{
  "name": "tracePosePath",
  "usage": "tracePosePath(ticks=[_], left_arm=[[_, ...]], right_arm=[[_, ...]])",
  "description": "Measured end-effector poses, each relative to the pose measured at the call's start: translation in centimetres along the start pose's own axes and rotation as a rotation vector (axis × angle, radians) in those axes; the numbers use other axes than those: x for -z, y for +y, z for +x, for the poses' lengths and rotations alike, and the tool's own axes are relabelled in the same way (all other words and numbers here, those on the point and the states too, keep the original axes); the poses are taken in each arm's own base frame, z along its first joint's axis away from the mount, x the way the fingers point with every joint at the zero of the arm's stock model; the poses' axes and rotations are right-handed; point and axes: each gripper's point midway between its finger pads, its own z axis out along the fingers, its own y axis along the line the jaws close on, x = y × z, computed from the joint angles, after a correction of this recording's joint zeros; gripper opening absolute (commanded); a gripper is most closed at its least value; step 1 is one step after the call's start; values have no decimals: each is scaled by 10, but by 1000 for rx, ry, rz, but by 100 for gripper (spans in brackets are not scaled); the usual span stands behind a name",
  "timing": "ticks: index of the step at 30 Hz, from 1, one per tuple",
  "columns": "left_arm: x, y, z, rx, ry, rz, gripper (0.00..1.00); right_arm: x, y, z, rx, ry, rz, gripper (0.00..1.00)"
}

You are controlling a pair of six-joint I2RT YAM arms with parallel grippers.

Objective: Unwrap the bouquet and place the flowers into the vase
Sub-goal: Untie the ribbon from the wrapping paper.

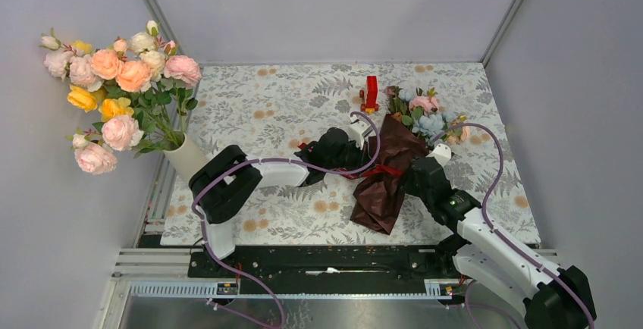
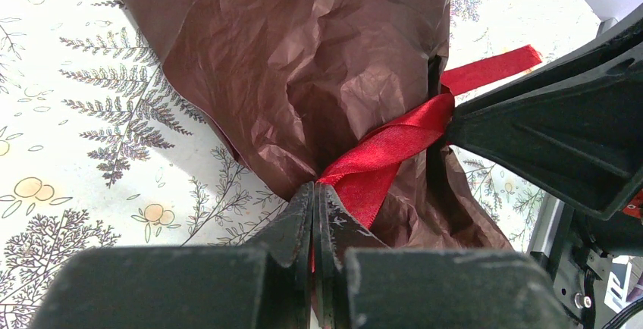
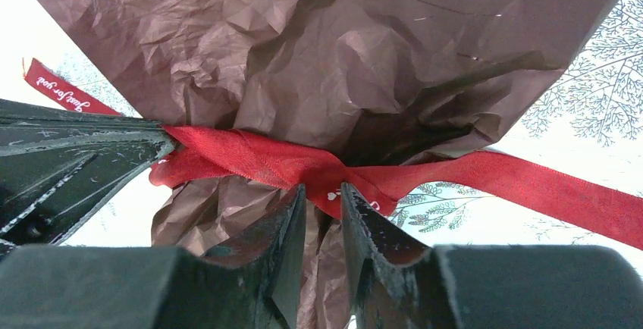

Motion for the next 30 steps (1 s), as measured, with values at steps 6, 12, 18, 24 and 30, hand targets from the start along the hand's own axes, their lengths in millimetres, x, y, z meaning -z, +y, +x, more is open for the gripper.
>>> tracePosePath(ticks=[6,12,18,24,30], left_arm=[[0,0,0,0,0,0,0],[0,0,0,0,0,0,0],[0,0,0,0,0,0,0],[3,2,-1,12,-5,-20,0],[9,10,1,52,-6,-43,0]], right_arm=[[-3,-3,2,-3,6,17,35],[-6,-7,6,-6,17,33,28],[-9,-13,11,-9,25,49,8],[-10,-16,11,-19,19,55,0],[-11,-23,9,-42,3,74,0]])
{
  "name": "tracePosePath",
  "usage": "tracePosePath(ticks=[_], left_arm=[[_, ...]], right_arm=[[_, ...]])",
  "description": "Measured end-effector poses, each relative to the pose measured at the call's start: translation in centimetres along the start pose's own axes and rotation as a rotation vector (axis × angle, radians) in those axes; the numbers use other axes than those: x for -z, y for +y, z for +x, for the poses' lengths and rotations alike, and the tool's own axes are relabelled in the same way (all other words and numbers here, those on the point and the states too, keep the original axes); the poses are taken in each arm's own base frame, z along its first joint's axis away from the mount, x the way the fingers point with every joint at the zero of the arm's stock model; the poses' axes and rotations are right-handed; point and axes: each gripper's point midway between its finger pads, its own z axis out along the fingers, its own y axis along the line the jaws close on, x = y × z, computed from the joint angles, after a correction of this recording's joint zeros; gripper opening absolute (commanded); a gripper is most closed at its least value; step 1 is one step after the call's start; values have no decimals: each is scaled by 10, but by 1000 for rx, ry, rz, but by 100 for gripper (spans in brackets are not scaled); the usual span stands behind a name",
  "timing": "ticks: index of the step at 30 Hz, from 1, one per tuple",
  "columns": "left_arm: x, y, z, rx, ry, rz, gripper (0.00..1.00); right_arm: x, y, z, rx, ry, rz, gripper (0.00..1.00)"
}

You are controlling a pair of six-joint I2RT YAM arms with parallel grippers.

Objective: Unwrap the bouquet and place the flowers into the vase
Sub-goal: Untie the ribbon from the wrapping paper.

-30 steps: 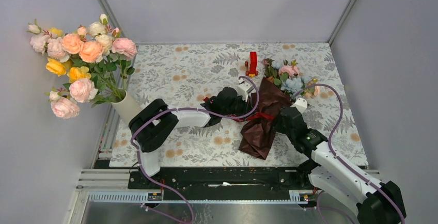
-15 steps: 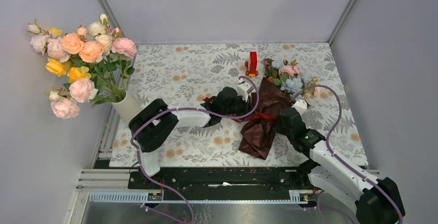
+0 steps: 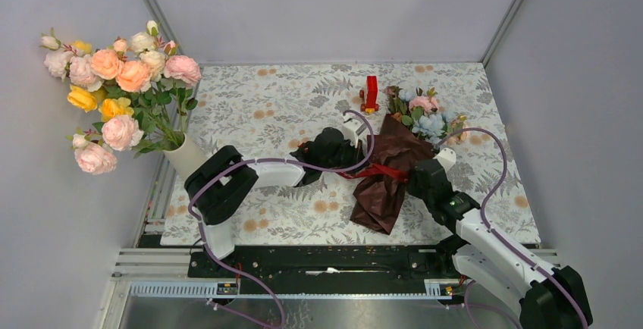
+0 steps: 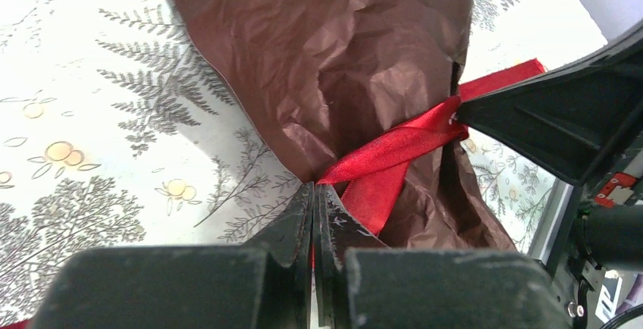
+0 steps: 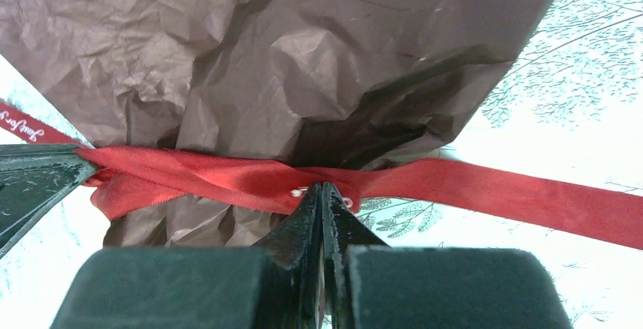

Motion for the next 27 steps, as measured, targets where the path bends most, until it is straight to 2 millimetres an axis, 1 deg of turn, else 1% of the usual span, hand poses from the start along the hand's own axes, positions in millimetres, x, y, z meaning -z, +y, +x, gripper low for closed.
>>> tracePosePath(ticks=[3,7,11,12,14,15,17,19,22,26,27], left_arm=[[2,10,-2,38,-7,-25,0],[6,29,-3,107,-16,-63,0],[9,39,-7,151,-29,-78,0],[9,40,-8,154,-33,-78,2],[9,39,-9,155,-33,-72,12],[9,38,-8,154,-32,-69,17],[9,38,-8,146,-29,-65,26],[9,37,-8,137,-28,-62,34],[13,36,-11,109,-30,-61,45],[25,30,-23,53,-57,-53,60],[29,28,-27,38,-69,-50,62]], right_arm=[[0,-4,-5,-26,-15,14,0],[-1,-10,-8,-57,-24,31,0],[-1,-14,-7,-72,-21,40,0],[0,-14,-7,-73,-19,39,0],[1,-13,-7,-77,-22,30,1],[3,-12,-8,-79,-24,22,6],[7,-9,-11,-85,-37,0,24],[10,-6,-14,-87,-50,-22,36],[14,-6,-15,-76,-53,-34,46],[16,-6,-12,-44,-31,-39,51],[16,-5,-12,-35,-23,-40,52]])
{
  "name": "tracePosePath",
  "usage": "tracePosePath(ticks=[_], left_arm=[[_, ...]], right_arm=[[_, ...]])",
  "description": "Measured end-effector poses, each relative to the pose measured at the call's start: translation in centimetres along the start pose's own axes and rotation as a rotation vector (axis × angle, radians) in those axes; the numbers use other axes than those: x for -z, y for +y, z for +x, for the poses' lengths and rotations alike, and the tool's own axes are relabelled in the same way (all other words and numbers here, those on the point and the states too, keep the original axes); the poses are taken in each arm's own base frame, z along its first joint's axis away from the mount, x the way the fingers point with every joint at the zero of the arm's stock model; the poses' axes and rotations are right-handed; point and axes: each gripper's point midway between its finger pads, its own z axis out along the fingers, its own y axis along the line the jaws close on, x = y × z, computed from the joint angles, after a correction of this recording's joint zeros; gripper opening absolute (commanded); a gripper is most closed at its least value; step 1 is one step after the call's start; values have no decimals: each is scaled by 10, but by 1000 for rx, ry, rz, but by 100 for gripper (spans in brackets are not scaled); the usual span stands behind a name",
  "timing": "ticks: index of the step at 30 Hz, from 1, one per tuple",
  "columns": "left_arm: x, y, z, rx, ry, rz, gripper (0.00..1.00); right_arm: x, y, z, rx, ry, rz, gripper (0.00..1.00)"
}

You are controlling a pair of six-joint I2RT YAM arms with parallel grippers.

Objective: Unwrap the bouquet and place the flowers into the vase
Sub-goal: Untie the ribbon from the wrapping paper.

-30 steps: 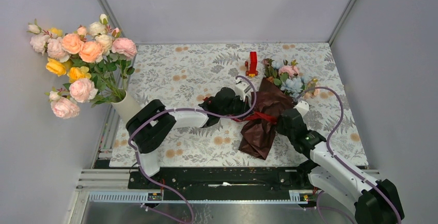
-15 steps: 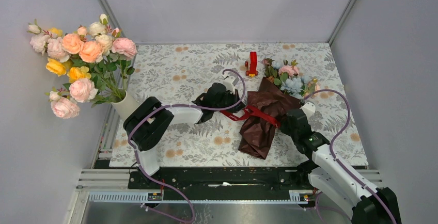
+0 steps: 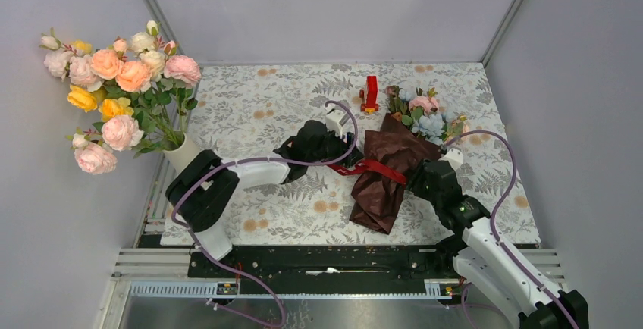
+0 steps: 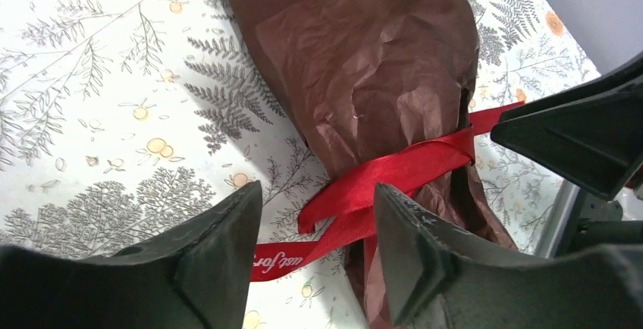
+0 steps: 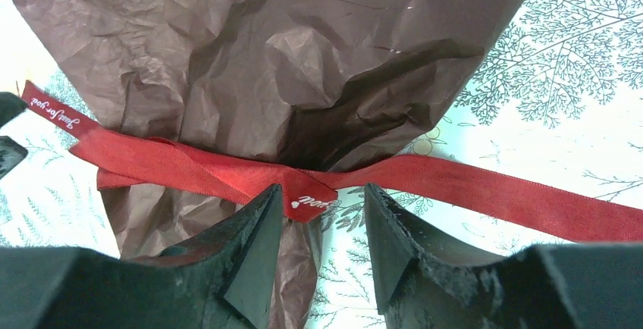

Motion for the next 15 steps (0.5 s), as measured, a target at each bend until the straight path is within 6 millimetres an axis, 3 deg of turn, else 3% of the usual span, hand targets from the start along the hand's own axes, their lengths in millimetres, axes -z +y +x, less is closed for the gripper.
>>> tracePosePath(ticks=[7,11,15], left_arm=[[16,-7,-7,-135,-32,15,73],[16,-15,-3,-202,-26,38,72],[9,-26,-1,-242,-6,64,64]], right_arm=[[2,4,0,30,28,-13,53],[2,4,1,39,31,-13,55],[2,4,1,46,30,-13,55]])
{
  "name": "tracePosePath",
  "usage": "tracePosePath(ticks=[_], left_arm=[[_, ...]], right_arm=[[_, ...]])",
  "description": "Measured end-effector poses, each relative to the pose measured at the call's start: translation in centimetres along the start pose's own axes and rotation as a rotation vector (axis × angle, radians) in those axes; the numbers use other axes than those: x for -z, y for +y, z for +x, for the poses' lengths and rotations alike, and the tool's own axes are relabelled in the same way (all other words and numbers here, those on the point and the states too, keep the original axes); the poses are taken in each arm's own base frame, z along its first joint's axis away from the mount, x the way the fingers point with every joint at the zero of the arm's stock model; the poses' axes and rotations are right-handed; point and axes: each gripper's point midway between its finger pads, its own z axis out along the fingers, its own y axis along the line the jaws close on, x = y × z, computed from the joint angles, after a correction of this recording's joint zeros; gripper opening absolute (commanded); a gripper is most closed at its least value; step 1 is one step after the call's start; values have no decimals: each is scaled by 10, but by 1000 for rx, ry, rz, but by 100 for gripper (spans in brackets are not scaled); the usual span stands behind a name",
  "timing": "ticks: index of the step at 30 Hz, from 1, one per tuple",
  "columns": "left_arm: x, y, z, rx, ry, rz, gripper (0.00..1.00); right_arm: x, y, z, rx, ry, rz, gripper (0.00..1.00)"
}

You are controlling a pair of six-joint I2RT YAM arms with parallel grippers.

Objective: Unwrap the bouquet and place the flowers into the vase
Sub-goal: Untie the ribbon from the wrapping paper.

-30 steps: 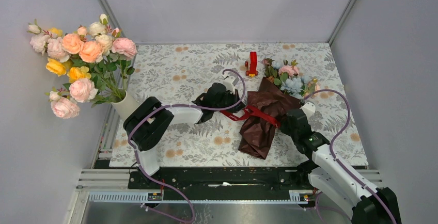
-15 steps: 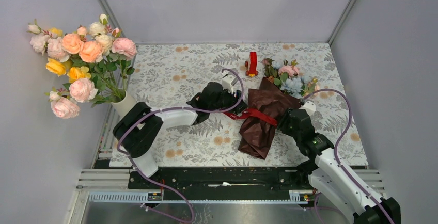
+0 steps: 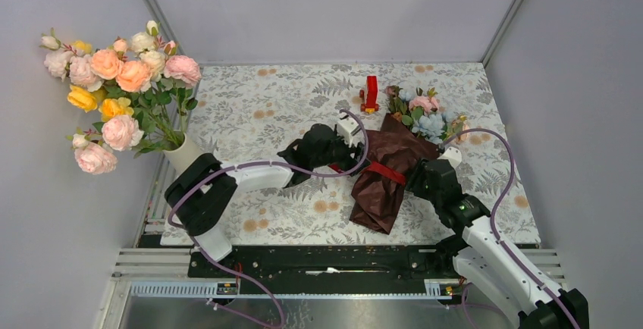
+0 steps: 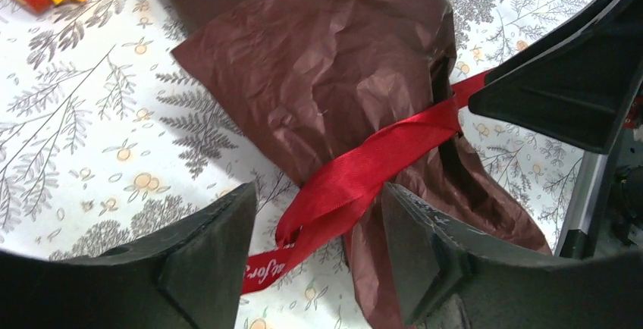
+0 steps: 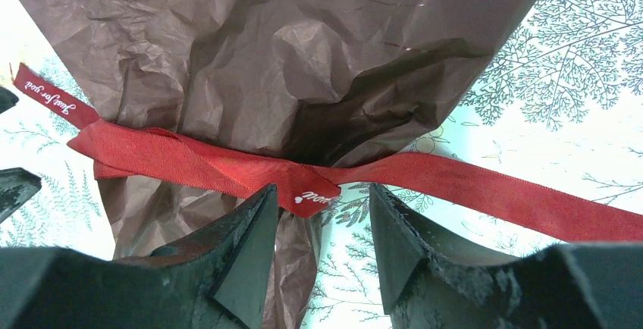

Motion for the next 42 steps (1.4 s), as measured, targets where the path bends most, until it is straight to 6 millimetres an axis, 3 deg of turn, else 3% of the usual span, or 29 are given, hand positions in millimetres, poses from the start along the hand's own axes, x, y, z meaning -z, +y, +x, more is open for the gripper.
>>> tracePosePath(ticks=[7,15,29,35,37,42], left_arm=[[-24,-5,-7,-10,7,18,59],[-30,2,14,41,72,-13,52],[-29,5,24,128,82,-54,60],[-26,8,34,149,96,-75,64],[-25,9,39,161,106,-80,61],[-25,8,38,176,100,-78,43]], right_arm=[[0,0,0,8,-1,0,56],[-3,-2,3,18,15,12,58],[-9,0,9,69,49,1,68],[-8,14,1,87,40,-59,70],[-9,19,1,93,44,-80,70],[-15,27,9,122,96,-110,63]])
